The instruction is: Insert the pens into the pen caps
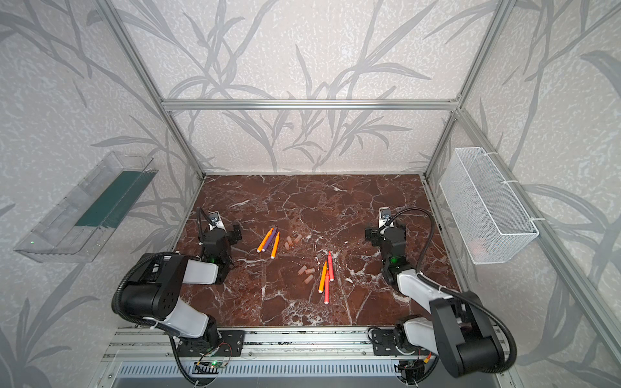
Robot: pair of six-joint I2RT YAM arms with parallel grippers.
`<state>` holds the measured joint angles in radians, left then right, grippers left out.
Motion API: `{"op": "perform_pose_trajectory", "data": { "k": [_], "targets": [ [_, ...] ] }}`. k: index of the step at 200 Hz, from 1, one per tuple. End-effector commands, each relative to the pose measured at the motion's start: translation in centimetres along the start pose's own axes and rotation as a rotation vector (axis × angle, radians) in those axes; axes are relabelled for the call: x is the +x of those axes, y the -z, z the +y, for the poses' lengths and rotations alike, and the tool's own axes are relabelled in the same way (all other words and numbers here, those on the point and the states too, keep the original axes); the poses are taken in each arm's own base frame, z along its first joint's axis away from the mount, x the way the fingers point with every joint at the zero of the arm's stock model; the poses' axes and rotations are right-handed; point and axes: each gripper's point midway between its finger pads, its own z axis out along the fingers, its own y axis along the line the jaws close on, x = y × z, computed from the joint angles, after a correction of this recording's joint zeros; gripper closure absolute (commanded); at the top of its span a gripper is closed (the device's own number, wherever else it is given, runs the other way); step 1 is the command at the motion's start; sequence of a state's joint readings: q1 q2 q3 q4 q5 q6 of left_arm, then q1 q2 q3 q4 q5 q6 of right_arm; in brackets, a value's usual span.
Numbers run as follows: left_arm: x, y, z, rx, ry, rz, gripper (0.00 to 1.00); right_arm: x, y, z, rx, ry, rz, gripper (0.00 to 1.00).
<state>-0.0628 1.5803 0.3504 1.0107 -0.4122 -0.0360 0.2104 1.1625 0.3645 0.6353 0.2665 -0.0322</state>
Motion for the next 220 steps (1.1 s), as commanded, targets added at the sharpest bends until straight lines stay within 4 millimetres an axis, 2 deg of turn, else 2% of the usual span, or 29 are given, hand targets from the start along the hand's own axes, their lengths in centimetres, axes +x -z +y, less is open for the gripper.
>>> {"op": "perform_pose_trajectory", "data": {
  "k": [1,23,38,58,78,89,102,111,118,135,150,175,202,220],
  "targets": [
    [-0.3,0.0,-0.1,0.007,-0.003,-0.019,0.01,0.4,1.8,-1.1,0.038,-0.096,0.087,0.01],
    [-0.3,0.0,-0.1,0.007,-0.004,-0.019,0.01,-1.5,4.2,-1.9,0.046,-0.346,0.066,0.01],
    [-0.4,0.0,-0.1,0.007,-0.003,-0.019,0.01,-2.2,5.9,-2.1,0.003,-0.485,0.112,0.00],
    [-0.4,0.0,-0.1,0.006,-0.002,-0.020,0.01,-3.8,8.2,0.1,-0.184,-0.493,0.117,0.00],
    [-0.6,0.2,0.0,0.004,-0.004,-0.036,0.01,-3.9,10.1,0.7,-0.250,-0.597,0.095,0.00],
    [-1.2,1.6,0.0,0.008,-0.005,-0.086,0.01,-4.9,11.2,2.1,-0.356,-0.620,0.069,0.00],
    [-3.3,3.8,1.1,-0.078,-0.009,-0.174,0.01,-5.6,12.0,2.8,-0.409,-0.662,0.085,0.01],
    [-4.8,5.2,0.3,-0.067,-0.041,-0.197,0.01,-5.3,12.1,2.8,-0.398,-0.712,0.129,0.01],
    [-5.2,5.6,-0.3,-0.051,-0.049,-0.169,0.01,-4.9,12.0,2.6,-0.370,-0.739,0.175,0.01],
    [-6.1,5.9,-2.3,0.071,-0.052,-0.054,0.01,-5.1,12.3,4.0,-0.440,-0.710,0.242,0.01],
    [-7.1,6.7,-2.5,0.101,0.013,0.045,0.01,-4.8,12.4,5.0,-0.474,-0.702,0.297,0.01],
    [-8.7,9.3,-2.8,0.189,0.128,0.166,0.01,-3.7,12.6,7.1,-0.521,-0.672,0.370,0.01],
    [-7.2,11.8,-2.5,0.249,0.201,0.256,0.01,-3.1,13.2,11.0,-0.595,-0.520,0.357,0.04],
    [-6.0,12.6,-1.6,0.248,0.271,0.254,0.01,-2.4,13.1,12.0,-0.557,-0.445,0.357,0.04]
  ]
}}
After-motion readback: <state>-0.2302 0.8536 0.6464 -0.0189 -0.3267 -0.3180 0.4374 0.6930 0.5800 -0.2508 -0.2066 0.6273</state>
